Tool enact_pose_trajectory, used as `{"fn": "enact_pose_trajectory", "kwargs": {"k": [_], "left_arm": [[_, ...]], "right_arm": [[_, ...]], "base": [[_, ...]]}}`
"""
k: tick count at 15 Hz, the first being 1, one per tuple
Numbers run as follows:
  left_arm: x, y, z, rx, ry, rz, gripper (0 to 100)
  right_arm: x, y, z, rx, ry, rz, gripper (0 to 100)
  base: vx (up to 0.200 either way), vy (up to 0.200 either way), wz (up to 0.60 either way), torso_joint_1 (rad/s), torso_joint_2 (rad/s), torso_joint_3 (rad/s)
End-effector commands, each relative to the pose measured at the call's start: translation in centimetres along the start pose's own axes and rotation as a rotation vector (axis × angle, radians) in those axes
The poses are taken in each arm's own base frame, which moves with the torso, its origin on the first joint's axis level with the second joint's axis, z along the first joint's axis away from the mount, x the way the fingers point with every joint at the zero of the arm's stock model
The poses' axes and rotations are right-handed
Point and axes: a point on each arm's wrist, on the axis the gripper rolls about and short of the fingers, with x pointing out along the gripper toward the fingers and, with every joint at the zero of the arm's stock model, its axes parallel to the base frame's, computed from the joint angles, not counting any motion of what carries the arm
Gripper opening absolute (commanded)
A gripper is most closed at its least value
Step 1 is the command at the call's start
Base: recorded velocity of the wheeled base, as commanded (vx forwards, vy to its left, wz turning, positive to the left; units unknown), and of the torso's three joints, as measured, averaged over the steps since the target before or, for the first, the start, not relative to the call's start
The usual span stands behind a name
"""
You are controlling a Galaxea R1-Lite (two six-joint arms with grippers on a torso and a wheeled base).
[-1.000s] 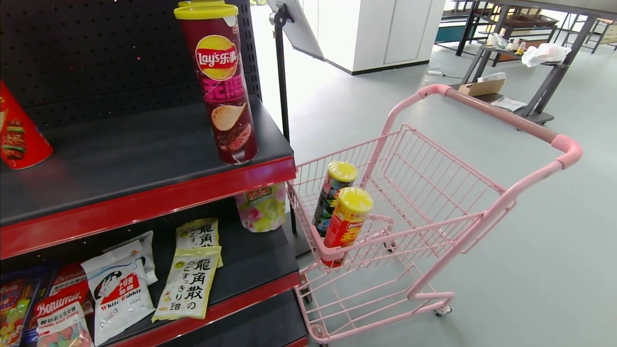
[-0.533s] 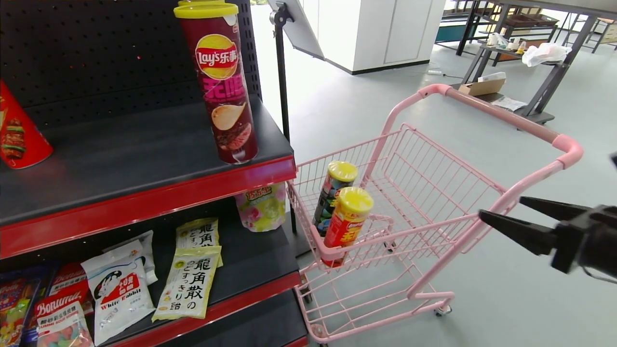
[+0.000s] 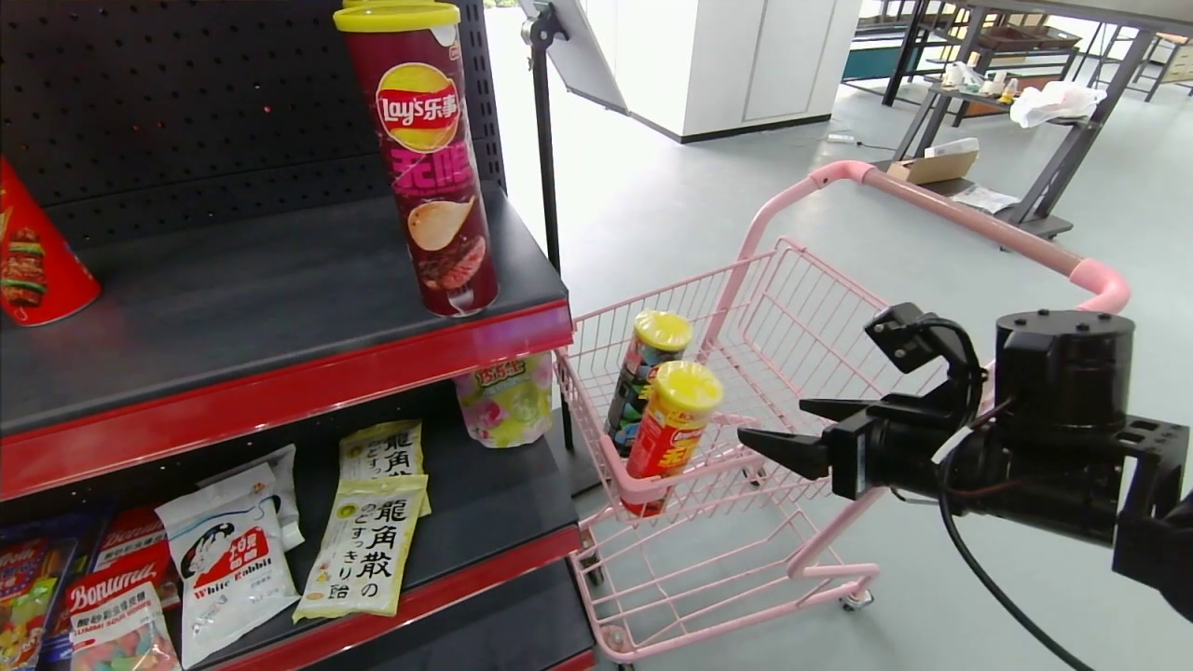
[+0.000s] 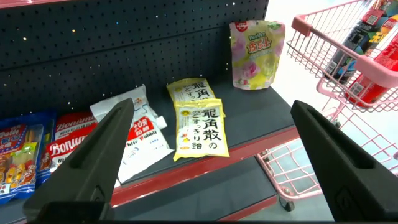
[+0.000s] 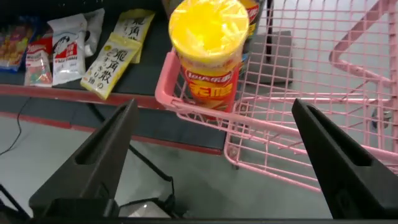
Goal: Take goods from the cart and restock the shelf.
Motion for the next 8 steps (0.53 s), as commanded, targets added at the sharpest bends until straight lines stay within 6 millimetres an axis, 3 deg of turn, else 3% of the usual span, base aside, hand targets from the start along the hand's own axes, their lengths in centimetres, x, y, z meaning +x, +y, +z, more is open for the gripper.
{"fn": "enact_pose_trajectory", "kwargs": {"k": [1, 3, 4, 8], "left_arm": [[0.0, 0.0, 0.0, 0.000, 0.000, 0.001, 100], [0.0, 0.0, 0.0, 0.000, 0.000, 0.001, 100], [0.0, 0.0, 0.0, 0.000, 0.000, 0.001, 100], [0.0, 0.0, 0.0, 0.000, 0.000, 0.001, 100]], "right_arm": [[1.7, 0.3, -1.2, 0.004, 0.061, 0.020, 100], [1.9, 0.3, -1.2, 0.004, 0.062, 0.021, 100], [4.0, 0.0, -1.7, -0.002, 0.054, 0.024, 100], [6.8, 0.2, -2.1, -0.005, 0.063, 0.023, 100]], "base": [[0.000, 0.000, 0.00, 0.000, 0.00, 0.000], [0.000, 0.000, 0.00, 0.000, 0.00, 0.000], [0.000, 0.000, 0.00, 0.000, 0.00, 0.000], [0.000, 0.000, 0.00, 0.000, 0.00, 0.000]]}}
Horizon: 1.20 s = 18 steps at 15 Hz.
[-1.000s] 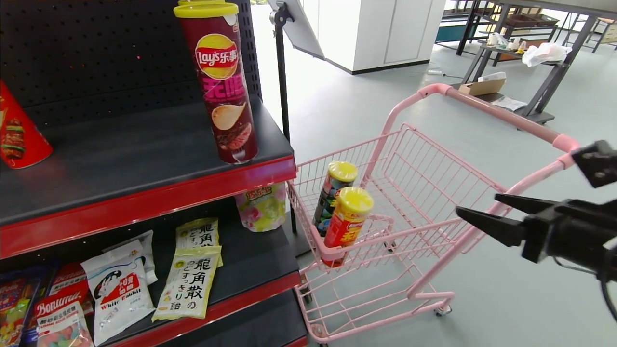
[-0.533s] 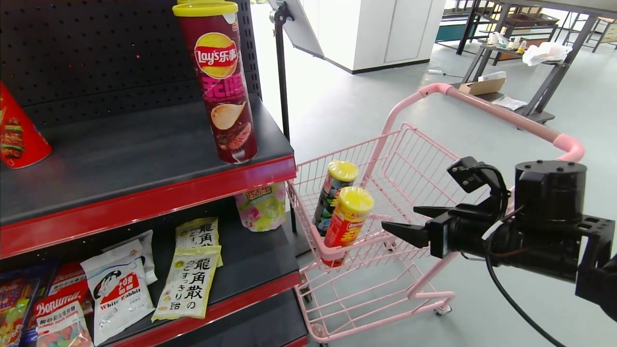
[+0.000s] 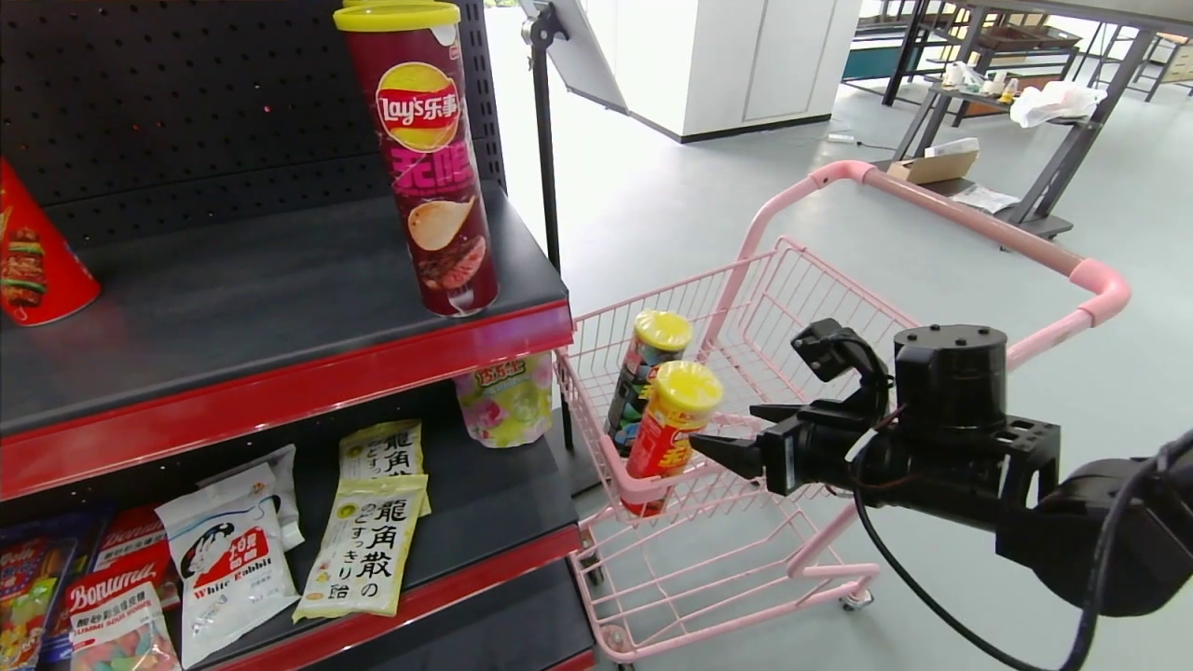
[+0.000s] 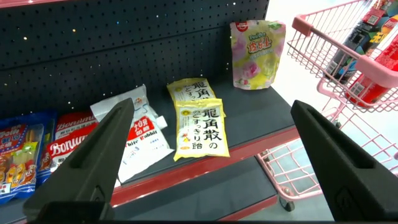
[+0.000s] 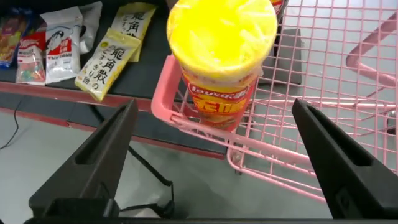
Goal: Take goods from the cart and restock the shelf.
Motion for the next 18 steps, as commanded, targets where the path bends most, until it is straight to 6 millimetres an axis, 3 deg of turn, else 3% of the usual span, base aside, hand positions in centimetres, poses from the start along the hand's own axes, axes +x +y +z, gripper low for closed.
{"fn": "enact_pose_trajectory", "kwargs": {"k": [1, 7, 11, 16, 17, 18], "left_arm": [[0.0, 0.0, 0.0, 0.000, 0.000, 0.000, 100], [0.0, 0.0, 0.0, 0.000, 0.000, 0.000, 100], [0.0, 0.0, 0.0, 0.000, 0.000, 0.000, 100], [0.0, 0.0, 0.0, 0.000, 0.000, 0.000, 100], [0.0, 0.0, 0.0, 0.000, 0.000, 0.000, 100], [0.0, 0.0, 0.0, 0.000, 0.000, 0.000, 100]], "right_arm": [[3.0, 0.1, -1.0, 0.003, 0.045, 0.005, 100], [5.8, -0.1, -0.5, 0.056, 0.030, 0.008, 100], [8.0, -0.5, -1.6, 0.054, 0.003, 0.001, 100], [8.9, -0.5, -2.4, 0.051, -0.002, 0.006, 100], [9.0, -0.5, -2.4, 0.052, -0.003, 0.005, 0], [9.1, -0.5, -2.4, 0.052, -0.003, 0.005, 0]], "base": [[0.000, 0.000, 0.00, 0.000, 0.00, 0.000], [0.000, 0.000, 0.00, 0.000, 0.00, 0.000], [0.000, 0.000, 0.00, 0.000, 0.00, 0.000], [0.000, 0.000, 0.00, 0.000, 0.00, 0.000], [0.000, 0.000, 0.00, 0.000, 0.00, 0.000], [0.000, 0.000, 0.00, 0.000, 0.00, 0.000]]}}
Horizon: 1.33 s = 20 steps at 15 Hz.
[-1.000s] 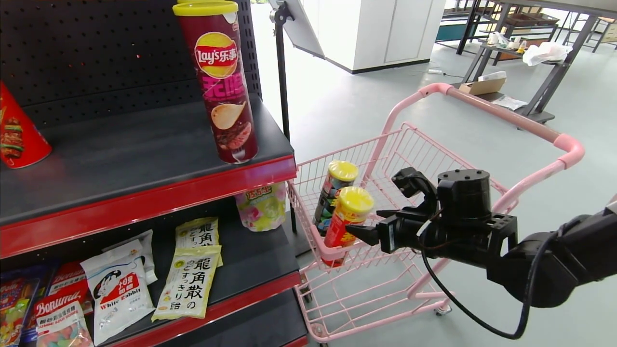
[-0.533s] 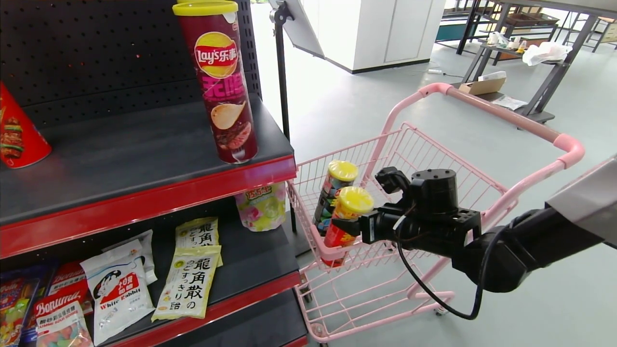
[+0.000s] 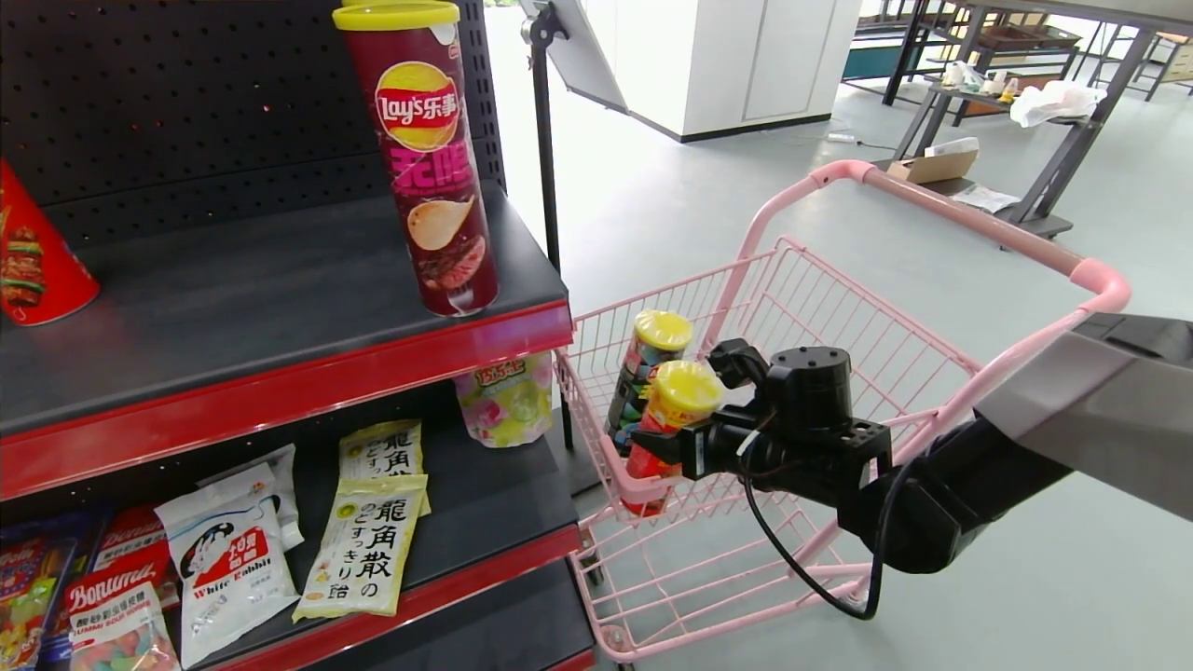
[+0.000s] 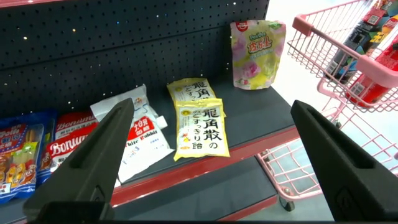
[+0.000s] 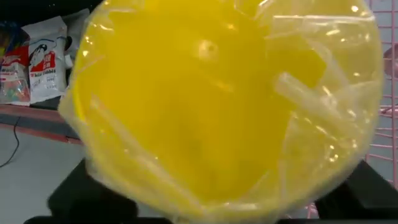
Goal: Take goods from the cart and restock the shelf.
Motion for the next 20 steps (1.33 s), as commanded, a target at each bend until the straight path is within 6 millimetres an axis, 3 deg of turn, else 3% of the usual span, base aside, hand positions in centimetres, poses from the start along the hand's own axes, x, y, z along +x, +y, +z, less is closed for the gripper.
{"fn": "enact_pose_trajectory", "kwargs": {"k": [1, 5, 7, 12, 14, 17, 18, 19, 20], "left_arm": [[0.0, 0.0, 0.0, 0.000, 0.001, 0.000, 100], [0.0, 0.0, 0.0, 0.000, 0.001, 0.000, 100], [0.0, 0.0, 0.0, 0.000, 0.001, 0.000, 100], [0.0, 0.0, 0.0, 0.000, 0.001, 0.000, 100], [0.0, 0.0, 0.0, 0.000, 0.001, 0.000, 100], [0.0, 0.0, 0.0, 0.000, 0.001, 0.000, 100], [0.0, 0.0, 0.0, 0.000, 0.001, 0.000, 100], [0.0, 0.0, 0.0, 0.000, 0.001, 0.000, 100], [0.0, 0.0, 0.0, 0.001, 0.001, -0.001, 100]], "right_arm": [[0.4, -0.1, 0.1, 0.000, -0.005, 0.002, 0], [0.6, -0.1, -0.1, -0.003, 0.002, 0.004, 0], [-0.3, 0.4, 0.6, -0.012, -0.018, 0.010, 0], [-7.3, 1.1, 8.1, -0.087, -0.270, -0.003, 0], [-9.4, 1.8, 9.6, -0.097, -0.314, 0.002, 0], [-15.8, 3.4, 13.0, -0.146, -0.372, -0.009, 0], [-18.8, 3.7, 13.9, -0.172, -0.379, -0.031, 0], [-21.9, 3.8, 14.0, -0.169, -0.365, -0.070, 0], [-25.1, 3.8, 12.7, -0.144, -0.311, -0.139, 0]], "base": [[0.000, 0.000, 0.00, 0.000, 0.00, 0.000], [0.000, 0.000, 0.00, 0.000, 0.00, 0.000], [0.000, 0.000, 0.00, 0.000, 0.00, 0.000], [0.000, 0.000, 0.00, 0.000, 0.00, 0.000], [0.000, 0.000, 0.00, 0.000, 0.00, 0.000], [0.000, 0.000, 0.00, 0.000, 0.00, 0.000], [0.000, 0.000, 0.00, 0.000, 0.00, 0.000], [0.000, 0.000, 0.00, 0.000, 0.00, 0.000], [0.000, 0.000, 0.00, 0.000, 0.00, 0.000]]}}
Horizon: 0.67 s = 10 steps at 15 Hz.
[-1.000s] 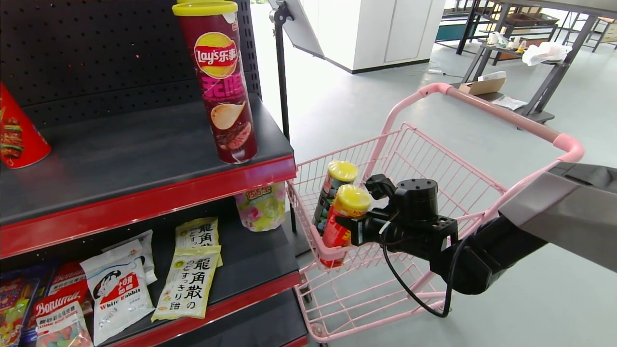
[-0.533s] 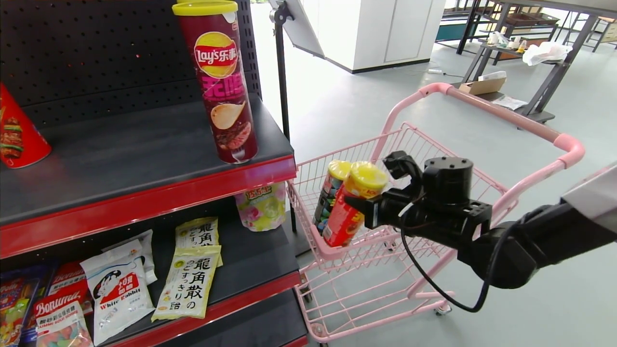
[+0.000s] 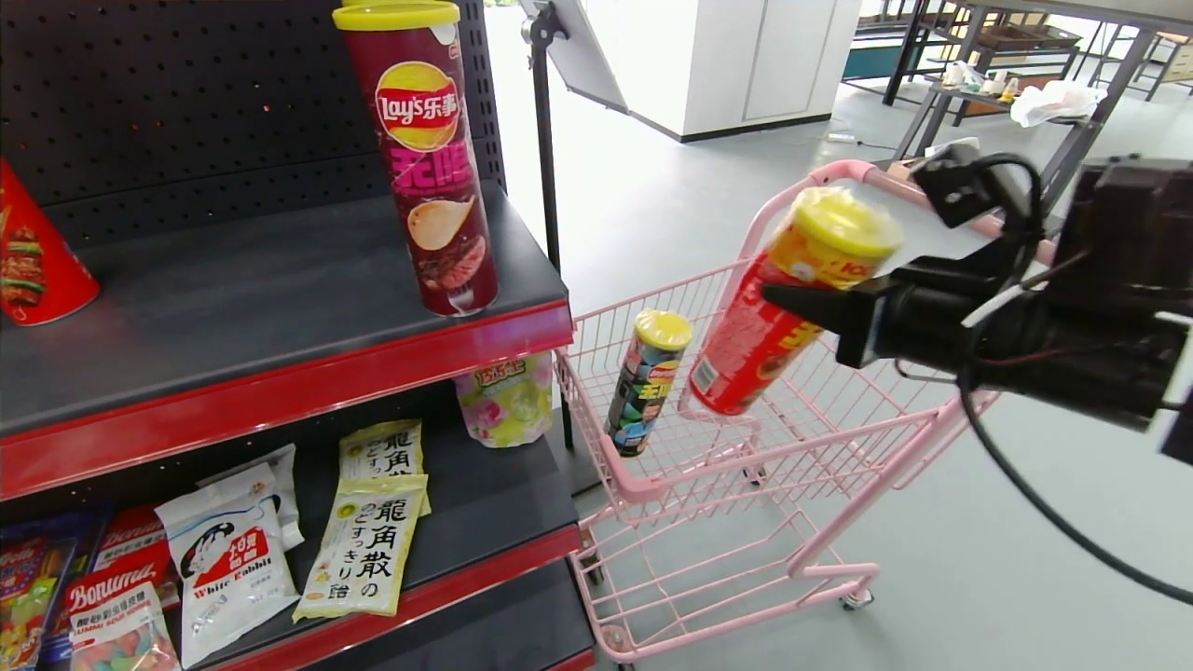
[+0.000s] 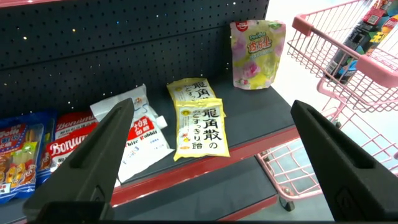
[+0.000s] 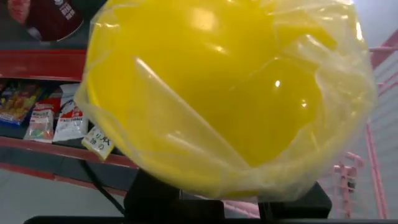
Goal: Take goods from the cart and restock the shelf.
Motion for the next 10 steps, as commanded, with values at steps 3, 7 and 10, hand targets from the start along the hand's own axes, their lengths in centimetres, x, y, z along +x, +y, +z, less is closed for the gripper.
{"fn": "enact_pose_trajectory", "kwargs": {"k": [3, 7, 10], "left_arm": [[0.0, 0.0, 0.0, 0.000, 0.000, -0.001, 100], [0.0, 0.0, 0.0, 0.000, 0.002, -0.006, 100], [0.0, 0.0, 0.0, 0.000, 0.002, -0.006, 100]], "right_arm": [[-16.9, 0.9, 0.0, 0.026, 0.127, -0.277, 0], [-21.6, 1.7, -1.5, 0.058, 0.126, -0.398, 0], [-22.4, 2.0, -2.7, 0.047, 0.138, -0.410, 0]], "base": [[0.000, 0.000, 0.00, 0.000, 0.00, 0.000], [0.000, 0.000, 0.00, 0.000, 0.00, 0.000], [0.000, 0.000, 0.00, 0.000, 0.00, 0.000]]}}
